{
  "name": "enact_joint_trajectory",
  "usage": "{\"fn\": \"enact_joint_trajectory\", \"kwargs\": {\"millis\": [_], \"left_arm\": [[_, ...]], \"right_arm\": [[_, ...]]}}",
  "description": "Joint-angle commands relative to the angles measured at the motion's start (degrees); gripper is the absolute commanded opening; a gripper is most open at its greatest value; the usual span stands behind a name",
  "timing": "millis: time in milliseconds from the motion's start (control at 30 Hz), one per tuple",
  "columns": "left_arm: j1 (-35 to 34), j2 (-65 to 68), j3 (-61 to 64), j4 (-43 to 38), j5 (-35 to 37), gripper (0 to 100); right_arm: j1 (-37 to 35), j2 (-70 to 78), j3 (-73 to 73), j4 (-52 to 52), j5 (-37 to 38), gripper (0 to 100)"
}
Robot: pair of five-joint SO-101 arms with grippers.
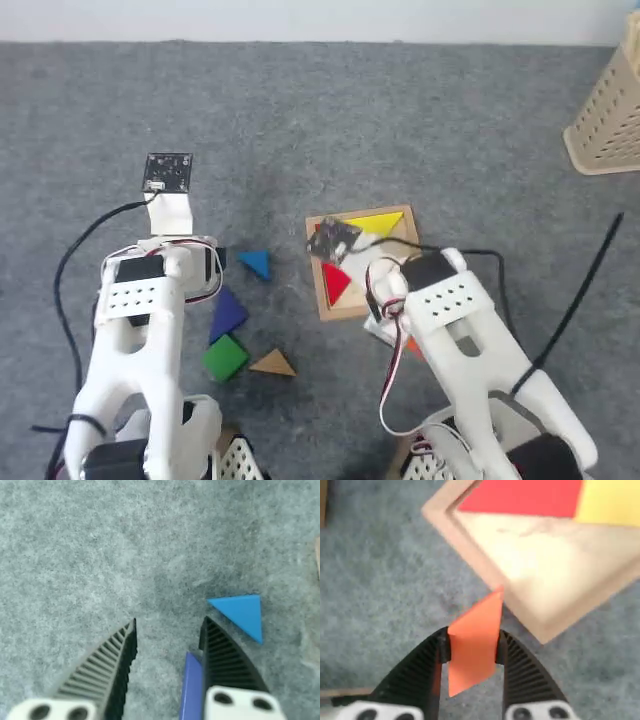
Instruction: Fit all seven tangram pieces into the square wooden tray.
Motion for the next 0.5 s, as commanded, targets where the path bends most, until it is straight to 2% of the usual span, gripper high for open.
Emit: {"fn": "enact_joint_trajectory", "kwargs": {"millis": [0, 200, 333, 400, 467], "left_arm": [[0.3, -1.8, -0.3, -0.9, -1.0, 20], [0.3, -1.8, -0.3, -0.9, -1.0, 20], [0.3, -1.8, -0.3, -0.9, -1.0, 20], [0.3, -1.8, -0.2, -0.9, -1.0, 20], [0.3, -1.8, -0.1, -0.9, -1.0, 20]], "right_arm": [[1.1, -0.1, -7.9, 1.7, -5.4, 0.6], [5.8, 2.4, -16.4, 1.3, -15.5, 0.6], [6.1, 9.0, -20.0, 0.7, -20.4, 0.6], [5.5, 13.0, -22.2, -0.6, -18.0, 0.6], [4.4, 16.9, -25.3, -1.1, -9.2, 0.6]]}}
